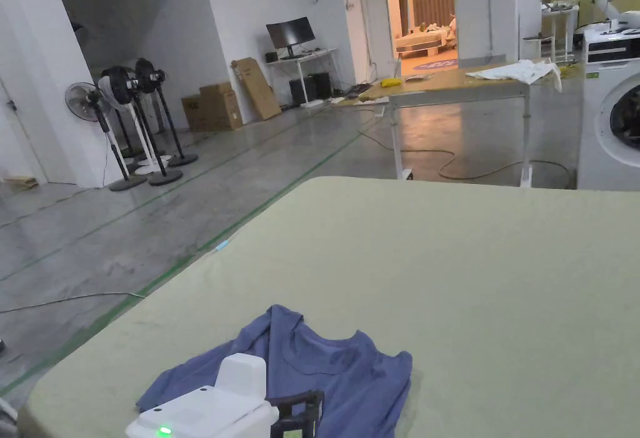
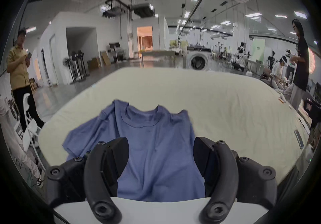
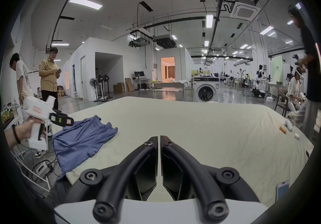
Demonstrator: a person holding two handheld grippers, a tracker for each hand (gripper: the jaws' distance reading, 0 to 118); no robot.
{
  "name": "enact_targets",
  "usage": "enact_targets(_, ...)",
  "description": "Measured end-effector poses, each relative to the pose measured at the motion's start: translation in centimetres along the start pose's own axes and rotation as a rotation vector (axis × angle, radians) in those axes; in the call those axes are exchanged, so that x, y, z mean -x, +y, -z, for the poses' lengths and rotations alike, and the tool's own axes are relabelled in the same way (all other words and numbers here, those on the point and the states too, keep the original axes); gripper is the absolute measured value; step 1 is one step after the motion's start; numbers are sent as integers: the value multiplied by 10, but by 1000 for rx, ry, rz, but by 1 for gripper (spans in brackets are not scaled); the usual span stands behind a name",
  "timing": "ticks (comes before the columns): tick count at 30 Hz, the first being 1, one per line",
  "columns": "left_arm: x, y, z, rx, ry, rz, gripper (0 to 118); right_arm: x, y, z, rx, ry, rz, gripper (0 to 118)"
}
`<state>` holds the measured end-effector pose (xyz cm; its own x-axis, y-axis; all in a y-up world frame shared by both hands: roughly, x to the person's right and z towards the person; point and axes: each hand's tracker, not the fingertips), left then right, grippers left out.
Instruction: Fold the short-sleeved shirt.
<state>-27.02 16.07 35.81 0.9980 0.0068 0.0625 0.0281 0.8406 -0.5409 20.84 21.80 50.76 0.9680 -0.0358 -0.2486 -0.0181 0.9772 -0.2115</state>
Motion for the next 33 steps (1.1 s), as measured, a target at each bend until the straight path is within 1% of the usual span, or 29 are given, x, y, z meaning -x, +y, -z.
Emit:
enact_targets(2, 13, 4, 37, 49, -9, -28, 79, -5, -2, -3, 21, -16, 18, 1)
enact_targets(4, 21, 4, 73, 139, -22, -100, 79, -10, -4, -5, 39, -48, 32, 1)
enact_targets(6, 31, -3, 104, 216, -5, -145, 79, -15, -6, -8, 55, -82, 41, 1)
enact_targets(7, 36, -7, 117, 240, 33, -152, 79, -18, -7, -9, 62, -93, 44, 1)
enact_targets(8, 38, -10, 126, 266, 43, -158, 79, -20, -8, -11, 65, -103, 46, 1)
enact_targets(10, 38, -18, 143, 297, 18, -163, 79, -25, -9, -14, 75, -124, 56, 1)
enact_targets(12, 34, -21, 144, 304, 44, -157, 76, -29, -12, -15, 92, -144, 65, 1)
enact_targets(13, 32, -18, 142, 287, 53, -154, 62, -30, -13, -16, 100, -154, 68, 1)
enact_targets(14, 31, -15, 142, 277, 86, -145, 39, -31, -15, -18, 105, -158, 71, 1)
enact_targets(15, 34, -14, 144, 276, 110, -123, 10, -32, -18, -19, 108, -162, 77, 1)
enact_targets(16, 33, -12, 145, 276, 105, -110, 0, -33, -20, -19, 114, -163, 88, 1)
enact_targets(18, 32, -15, 152, 304, 117, -111, 0, -34, -24, -19, 130, -160, 110, 1)
enact_targets(21, 25, -14, 146, 321, 121, -76, 0, -35, -28, -22, 134, -169, 115, 1)
enact_targets(23, 28, -7, 143, 341, 105, -88, 0, -36, -28, -27, 127, -168, 115, 1)
enact_targets(24, 30, -1, 140, 346, 93, -117, 0, -37, -27, -30, 126, -167, 112, 1)
enact_targets(25, 31, 8, 134, 322, 79, -167, 0, -39, -27, -32, 123, -170, 106, 1)
enact_targets(26, 31, 20, 127, 261, 60, -210, 0, -40, -26, -34, 121, -175, 100, 1)
enact_targets(28, 41, 56, 117, 155, 23, -343, 0, -45, -26, -38, 117, -183, 95, 1)
enact_targets(29, 43, 69, 111, 143, 29, -352, 0, -47, -26, -39, 114, -187, 100, 1)
enact_targets(31, 39, 96, 96, 101, 62, -214, 0, -52, -28, -44, 102, -191, 117, 1)
enact_targets(32, 36, 111, 88, 60, 31, -213, 0, -53, -28, -46, 96, -194, 124, 1)
enact_targets(33, 34, 129, 77, 7, -5, -260, 0, -54, -29, -48, 92, -201, 134, 1)
